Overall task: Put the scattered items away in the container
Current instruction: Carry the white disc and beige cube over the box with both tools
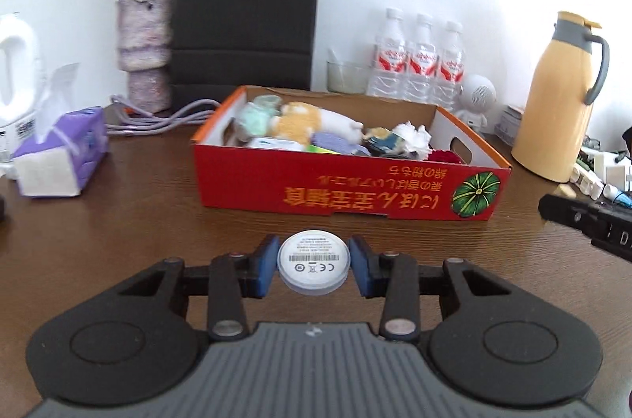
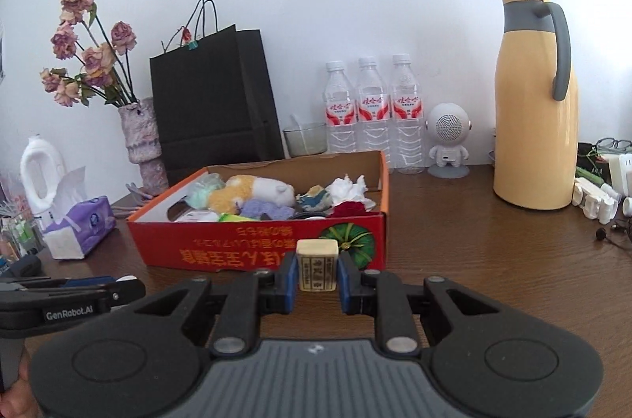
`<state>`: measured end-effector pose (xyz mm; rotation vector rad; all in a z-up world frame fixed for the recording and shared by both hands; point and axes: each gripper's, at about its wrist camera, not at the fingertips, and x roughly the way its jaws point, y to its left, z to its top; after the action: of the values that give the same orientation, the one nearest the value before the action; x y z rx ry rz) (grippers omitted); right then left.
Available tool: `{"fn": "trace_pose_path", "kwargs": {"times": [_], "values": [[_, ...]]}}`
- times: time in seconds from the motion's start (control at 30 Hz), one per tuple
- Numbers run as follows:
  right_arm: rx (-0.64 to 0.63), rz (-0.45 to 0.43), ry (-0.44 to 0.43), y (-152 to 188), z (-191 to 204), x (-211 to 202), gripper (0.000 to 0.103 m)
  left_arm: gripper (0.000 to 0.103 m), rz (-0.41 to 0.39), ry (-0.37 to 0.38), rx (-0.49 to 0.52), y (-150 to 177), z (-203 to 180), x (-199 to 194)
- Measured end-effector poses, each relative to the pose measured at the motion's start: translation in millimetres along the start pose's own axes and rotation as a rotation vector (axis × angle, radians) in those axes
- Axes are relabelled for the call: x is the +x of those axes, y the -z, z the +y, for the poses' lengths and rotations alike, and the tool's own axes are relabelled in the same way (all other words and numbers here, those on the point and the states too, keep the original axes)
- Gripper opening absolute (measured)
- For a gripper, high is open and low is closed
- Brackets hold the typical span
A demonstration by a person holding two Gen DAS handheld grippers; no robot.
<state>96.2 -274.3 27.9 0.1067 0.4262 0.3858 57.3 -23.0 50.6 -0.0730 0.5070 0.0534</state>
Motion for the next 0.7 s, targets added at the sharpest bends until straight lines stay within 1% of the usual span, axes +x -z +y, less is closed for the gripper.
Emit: {"fn": "trace_pose_path", "kwargs": {"times": [0.1, 0.17, 0.33, 0.43, 0.57, 0.7], "values": [[-0.008, 0.007, -0.017, 13, 24, -18, 0.019, 0.040, -0.058, -0.010, 0.018, 6, 8, -31], [-0.016, 0.006, -0.026, 21, 39, -32, 0.019, 0.040, -0.088, -0.003, 0.024, 12, 12, -52], [-0.031, -0.026, -0.028, 36, 64, -69, 0.019, 0.040, -0.129, 0.008, 0.012, 23, 23, -89], [-0.061, -0.059, -0.022, 41, 71, -92, 0.019, 0.040, -0.148, 0.006, 0.027, 30, 26, -104], [-0.049, -0.064, -0.014, 33, 71, -98, 0.019, 0.040, -0.150, 0.022, 0.024, 30, 31, -107], [-0.054, -0.078, -0.019, 14, 69, -87, 0.019, 0.040, -0.148, 0.050, 0.012, 20, 33, -95]]}}
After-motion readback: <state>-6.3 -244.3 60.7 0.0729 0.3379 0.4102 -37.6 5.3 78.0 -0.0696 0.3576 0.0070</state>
